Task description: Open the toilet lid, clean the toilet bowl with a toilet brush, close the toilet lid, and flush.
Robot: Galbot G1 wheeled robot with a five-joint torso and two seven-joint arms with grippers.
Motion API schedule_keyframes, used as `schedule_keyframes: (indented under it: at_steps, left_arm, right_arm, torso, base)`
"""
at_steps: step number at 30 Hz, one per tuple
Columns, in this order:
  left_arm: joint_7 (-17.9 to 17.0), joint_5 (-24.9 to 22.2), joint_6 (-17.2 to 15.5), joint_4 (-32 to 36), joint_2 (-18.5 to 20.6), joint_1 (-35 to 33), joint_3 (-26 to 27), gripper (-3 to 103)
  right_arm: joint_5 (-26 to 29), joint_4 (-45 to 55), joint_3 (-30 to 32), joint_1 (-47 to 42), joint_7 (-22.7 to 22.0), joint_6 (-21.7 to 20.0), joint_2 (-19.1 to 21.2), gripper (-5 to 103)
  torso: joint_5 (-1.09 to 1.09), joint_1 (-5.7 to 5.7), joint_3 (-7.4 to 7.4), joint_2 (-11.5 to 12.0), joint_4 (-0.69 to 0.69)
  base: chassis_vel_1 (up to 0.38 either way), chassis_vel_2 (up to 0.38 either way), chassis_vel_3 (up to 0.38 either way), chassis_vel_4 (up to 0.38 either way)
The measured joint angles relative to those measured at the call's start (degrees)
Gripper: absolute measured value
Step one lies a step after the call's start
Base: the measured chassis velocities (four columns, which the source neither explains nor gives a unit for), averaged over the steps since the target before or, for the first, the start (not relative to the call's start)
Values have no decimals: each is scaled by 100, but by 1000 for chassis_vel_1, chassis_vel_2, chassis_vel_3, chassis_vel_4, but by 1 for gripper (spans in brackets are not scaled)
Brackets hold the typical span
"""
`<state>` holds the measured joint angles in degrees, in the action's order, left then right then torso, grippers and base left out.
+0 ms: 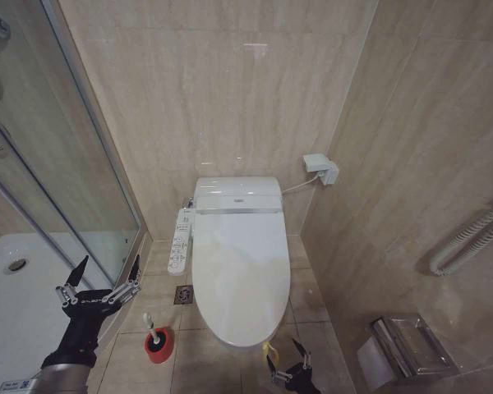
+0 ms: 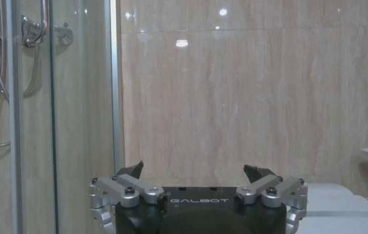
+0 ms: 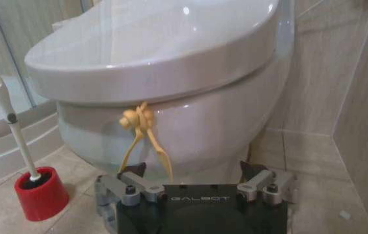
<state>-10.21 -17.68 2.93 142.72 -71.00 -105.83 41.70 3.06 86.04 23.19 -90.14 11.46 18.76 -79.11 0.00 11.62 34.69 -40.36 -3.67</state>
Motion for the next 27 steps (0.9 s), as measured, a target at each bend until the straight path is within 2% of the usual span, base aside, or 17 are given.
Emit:
schedule_keyframes:
  at_steps: [1, 2, 9, 10, 15, 16, 23, 24, 27]
  left_arm:
    - [0, 0, 0, 0, 0, 0, 0, 100]
    - [0, 0, 0, 0, 0, 0, 0, 100]
    - [0, 0, 0, 0, 0, 0, 0, 100]
    - [0, 0, 0, 0, 0, 0, 0, 100]
    - [0, 0, 0, 0, 0, 0, 0, 100]
    - [0, 0, 0, 0, 0, 0, 0, 100]
    - [0, 0, 0, 0, 0, 0, 0, 100]
    - [0, 0, 0, 0, 0, 0, 0, 100]
    - [0, 0, 0, 0, 0, 0, 0, 100]
  right_arm:
    - [0, 17, 8, -9, 22, 12, 10, 100]
    - [0, 24, 11, -14, 33, 15, 12, 87]
    - [-3, 48, 4, -82, 58, 60, 8, 87]
    - [-8, 47, 0, -88, 60, 64, 4, 60]
    - [-26, 39, -38, -102, 67, 77, 0, 60]
    - [-39, 30, -62, -105, 71, 79, 4, 32]
    - [-67, -9, -100, -118, 68, 108, 3, 32]
    - [-67, -5, -98, -123, 64, 111, 7, 6]
    - [-55, 12, -73, -123, 43, 121, 13, 6]
  torso:
    - [0, 0, 0, 0, 0]
    - [0, 0, 0, 0, 0]
    - [0, 0, 0, 0, 0]
    - [0, 0, 0, 0, 0]
    - [0, 0, 0, 0, 0]
    - [0, 0, 0, 0, 0]
    - [0, 0, 0, 0, 0]
    - [0, 0, 0, 0, 0]
    - [0, 0, 0, 0, 0]
  base:
    - [0, 0, 0, 0]
    - [0, 0, 0, 0]
    - [0, 0, 0, 0]
    - [0, 0, 0, 0]
    - [0, 0, 0, 0]
    - [0, 0, 0, 0]
    - [0, 0, 0, 0]
    - [0, 0, 0, 0]
    - [0, 0, 0, 0]
